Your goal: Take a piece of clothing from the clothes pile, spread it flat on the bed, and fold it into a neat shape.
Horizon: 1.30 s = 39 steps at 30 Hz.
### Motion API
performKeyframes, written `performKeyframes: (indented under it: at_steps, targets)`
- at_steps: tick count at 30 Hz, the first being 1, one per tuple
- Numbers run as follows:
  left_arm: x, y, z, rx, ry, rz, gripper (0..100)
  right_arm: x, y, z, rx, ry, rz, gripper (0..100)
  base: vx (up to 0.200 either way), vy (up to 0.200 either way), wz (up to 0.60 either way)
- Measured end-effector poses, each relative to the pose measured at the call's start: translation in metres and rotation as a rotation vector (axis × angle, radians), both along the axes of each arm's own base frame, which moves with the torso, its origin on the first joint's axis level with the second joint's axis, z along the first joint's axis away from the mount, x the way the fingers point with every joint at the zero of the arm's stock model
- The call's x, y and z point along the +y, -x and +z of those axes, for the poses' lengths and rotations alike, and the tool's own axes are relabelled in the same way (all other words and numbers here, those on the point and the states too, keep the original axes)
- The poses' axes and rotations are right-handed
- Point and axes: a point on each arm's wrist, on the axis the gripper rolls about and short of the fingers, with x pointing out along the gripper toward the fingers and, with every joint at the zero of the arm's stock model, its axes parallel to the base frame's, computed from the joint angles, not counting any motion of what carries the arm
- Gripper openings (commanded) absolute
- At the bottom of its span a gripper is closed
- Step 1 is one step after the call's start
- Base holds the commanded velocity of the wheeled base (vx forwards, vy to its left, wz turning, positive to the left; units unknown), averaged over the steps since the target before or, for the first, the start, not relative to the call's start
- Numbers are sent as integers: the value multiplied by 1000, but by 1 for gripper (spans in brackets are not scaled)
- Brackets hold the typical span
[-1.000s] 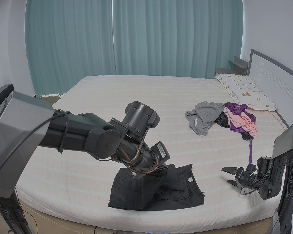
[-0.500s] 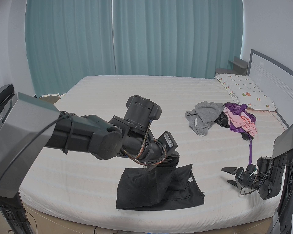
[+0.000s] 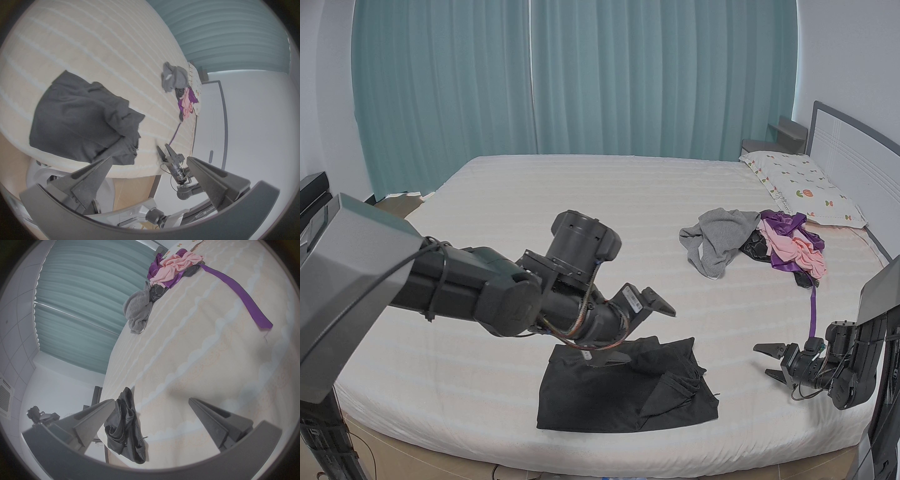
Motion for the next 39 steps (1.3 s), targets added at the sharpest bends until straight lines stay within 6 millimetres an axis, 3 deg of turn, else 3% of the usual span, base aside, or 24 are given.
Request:
performKeyframes:
  at_steps: [9,17,22,31,39]
  targets:
    - [73,-5,-27,62,-37,173,100,1,0,0,1,7,0,100,0,0,0]
    - [130,20,-64,58,8,325,100,15,1,10,-16,94,-64,100,0,0,0]
    - [159,37,-77,37,38,399,100,57,5,31,-11,177,-19,100,0,0,0]
    - [180,52,-84,-23,83,452,100,139,13,60,39,347,134,100,0,0,0]
    - [184,57,-89,-18,83,465,100,176,24,76,-29,384,246,100,0,0,0]
